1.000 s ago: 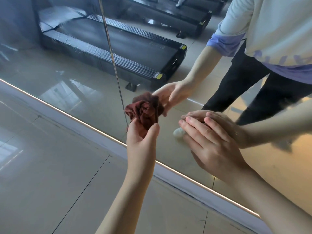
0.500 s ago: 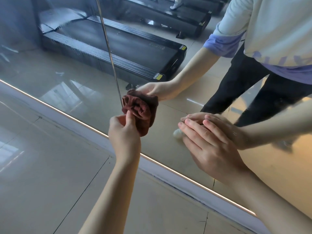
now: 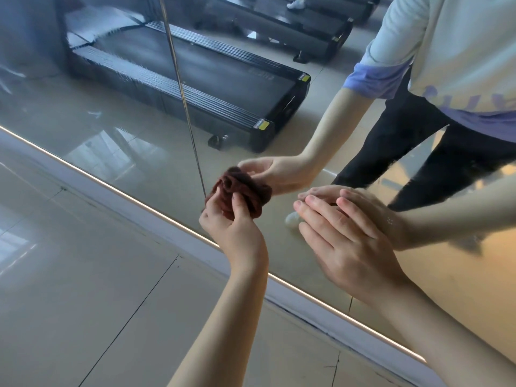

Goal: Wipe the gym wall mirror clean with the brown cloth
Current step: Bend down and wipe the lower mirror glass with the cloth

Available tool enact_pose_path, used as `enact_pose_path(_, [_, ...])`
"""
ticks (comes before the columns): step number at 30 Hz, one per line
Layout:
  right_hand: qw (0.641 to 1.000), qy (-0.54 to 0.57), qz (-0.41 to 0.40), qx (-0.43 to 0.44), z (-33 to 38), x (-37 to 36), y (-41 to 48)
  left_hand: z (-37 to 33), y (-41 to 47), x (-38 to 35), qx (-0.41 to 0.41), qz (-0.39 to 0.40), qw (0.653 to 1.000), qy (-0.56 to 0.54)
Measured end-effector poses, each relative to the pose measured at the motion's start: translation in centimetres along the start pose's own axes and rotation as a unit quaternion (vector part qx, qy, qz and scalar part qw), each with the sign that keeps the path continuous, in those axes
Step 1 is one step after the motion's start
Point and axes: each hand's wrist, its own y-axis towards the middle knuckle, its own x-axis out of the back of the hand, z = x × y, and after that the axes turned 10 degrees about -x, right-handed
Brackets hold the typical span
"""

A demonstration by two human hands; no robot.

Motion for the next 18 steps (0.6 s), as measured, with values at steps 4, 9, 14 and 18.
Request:
enact_pose_path(4, [1.0,-0.002,0.0,0.005,-0.2,0.1,0.2,-0.7,-0.2,-0.7,-0.067,0.001,0.998,0.002])
enact_pose_path(9, [1.0,0.007,0.004,-0.002,0.1,0.0,0.1,1.1,2.1,0.1,0.118,-0.083,0.989,-0.041])
enact_pose_path(14, [1.0,0.009,0.0,-0.002,0.0,0.1,0.1,1.3,1.4,0.1,0.111,-0.048,0.993,-0.006])
enact_pose_path(18, [1.0,0.015,-0.002,-0.007,0.2,0.1,0.3,3.1,-0.5,0.8,0.055,0.023,0.998,0.017])
